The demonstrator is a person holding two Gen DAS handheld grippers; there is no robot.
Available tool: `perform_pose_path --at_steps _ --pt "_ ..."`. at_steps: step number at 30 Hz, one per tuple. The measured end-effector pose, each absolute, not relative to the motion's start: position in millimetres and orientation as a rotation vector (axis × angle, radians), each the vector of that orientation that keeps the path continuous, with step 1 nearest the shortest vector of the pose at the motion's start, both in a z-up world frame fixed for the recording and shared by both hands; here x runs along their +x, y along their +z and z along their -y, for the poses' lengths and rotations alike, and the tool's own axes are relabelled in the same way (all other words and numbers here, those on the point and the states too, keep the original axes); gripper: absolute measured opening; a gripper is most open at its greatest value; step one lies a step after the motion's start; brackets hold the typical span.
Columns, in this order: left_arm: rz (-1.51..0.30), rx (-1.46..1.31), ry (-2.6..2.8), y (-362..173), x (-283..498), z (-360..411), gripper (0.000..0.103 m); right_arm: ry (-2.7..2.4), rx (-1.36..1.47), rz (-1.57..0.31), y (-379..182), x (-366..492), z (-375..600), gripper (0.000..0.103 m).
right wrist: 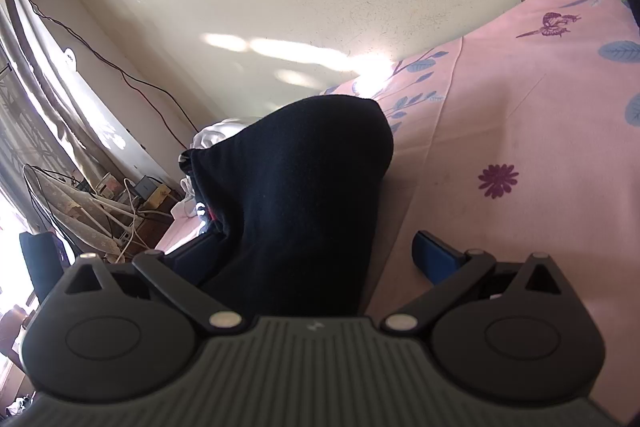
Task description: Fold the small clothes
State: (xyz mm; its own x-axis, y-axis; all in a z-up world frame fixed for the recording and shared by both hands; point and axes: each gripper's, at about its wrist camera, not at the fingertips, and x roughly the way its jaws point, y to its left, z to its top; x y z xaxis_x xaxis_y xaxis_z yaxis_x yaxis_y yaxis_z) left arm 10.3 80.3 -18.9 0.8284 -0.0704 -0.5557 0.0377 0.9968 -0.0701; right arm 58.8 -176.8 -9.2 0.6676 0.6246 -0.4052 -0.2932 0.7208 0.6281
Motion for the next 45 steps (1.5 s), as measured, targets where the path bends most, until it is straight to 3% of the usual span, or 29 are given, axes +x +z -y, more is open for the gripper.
perform_pose_path --at_steps 27,45 --pt "-0.513 -0.097 -0.104 -14.9 -2.9 -89.1 0.103 0.576 0.573 -0.644 -10.1 57.3 182.0 0.103" --pt "-0.561 -0.163 -0.180 -18.7 1.6 -95.0 0.103 0.567 0.565 -0.649 -11.2 56.1 181.2 0.102"
